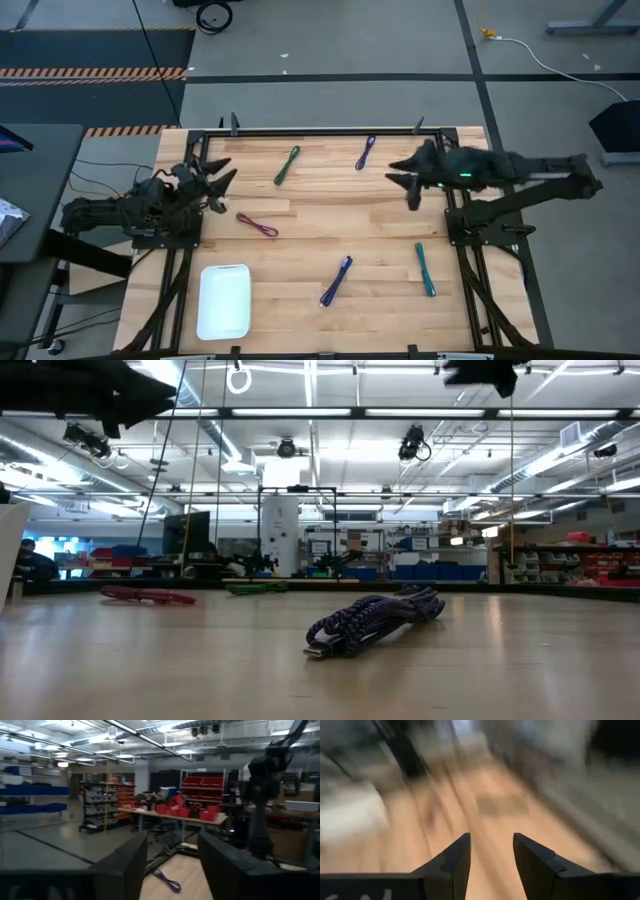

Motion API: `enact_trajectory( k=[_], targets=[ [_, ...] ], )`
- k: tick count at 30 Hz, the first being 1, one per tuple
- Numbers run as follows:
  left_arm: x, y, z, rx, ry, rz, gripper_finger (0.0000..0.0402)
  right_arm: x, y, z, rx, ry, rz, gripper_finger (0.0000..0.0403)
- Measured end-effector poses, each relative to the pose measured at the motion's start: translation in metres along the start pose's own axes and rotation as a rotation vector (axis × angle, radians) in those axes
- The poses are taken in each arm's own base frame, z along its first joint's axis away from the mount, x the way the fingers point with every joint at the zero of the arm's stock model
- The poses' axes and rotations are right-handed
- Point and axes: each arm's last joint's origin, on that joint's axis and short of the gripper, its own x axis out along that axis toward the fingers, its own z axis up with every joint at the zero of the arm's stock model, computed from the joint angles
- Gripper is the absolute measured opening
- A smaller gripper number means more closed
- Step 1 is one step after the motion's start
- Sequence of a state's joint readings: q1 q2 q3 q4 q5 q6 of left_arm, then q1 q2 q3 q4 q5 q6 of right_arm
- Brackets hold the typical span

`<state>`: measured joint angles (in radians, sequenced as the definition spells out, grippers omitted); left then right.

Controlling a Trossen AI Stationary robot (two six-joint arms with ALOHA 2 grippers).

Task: Pick and place USB-C Cables
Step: Put the light blue charger cable into the bin

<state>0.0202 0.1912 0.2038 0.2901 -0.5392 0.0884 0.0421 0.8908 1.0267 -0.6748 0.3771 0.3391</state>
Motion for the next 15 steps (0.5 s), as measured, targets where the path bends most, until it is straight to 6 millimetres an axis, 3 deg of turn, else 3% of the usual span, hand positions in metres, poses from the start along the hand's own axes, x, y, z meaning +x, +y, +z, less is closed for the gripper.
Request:
enact_trajectory(
  k=[4,8,11,15],
  targets=[
    [0.008,-0.002,0.018,-0.001,-0.006,0.009,0.0213,0.017,0.010,0.001,0.120,0.537,-0.133,0.0154],
    [0.016,-0.007,0.023,-0.021,0.075,-0.013,0.0212,0.034,0.021,-0.024,0.230,0.960,-0.307,0.0154],
    [0.022,-0.011,0.025,-0.015,0.151,-0.028,0.0205,0.045,0.035,-0.048,0.280,1.148,-0.385,0.0154],
    [0.029,-0.018,0.028,-0.066,0.233,-0.121,0.0199,0.060,0.055,-0.077,0.373,1.234,-0.402,0.0157]
  ],
)
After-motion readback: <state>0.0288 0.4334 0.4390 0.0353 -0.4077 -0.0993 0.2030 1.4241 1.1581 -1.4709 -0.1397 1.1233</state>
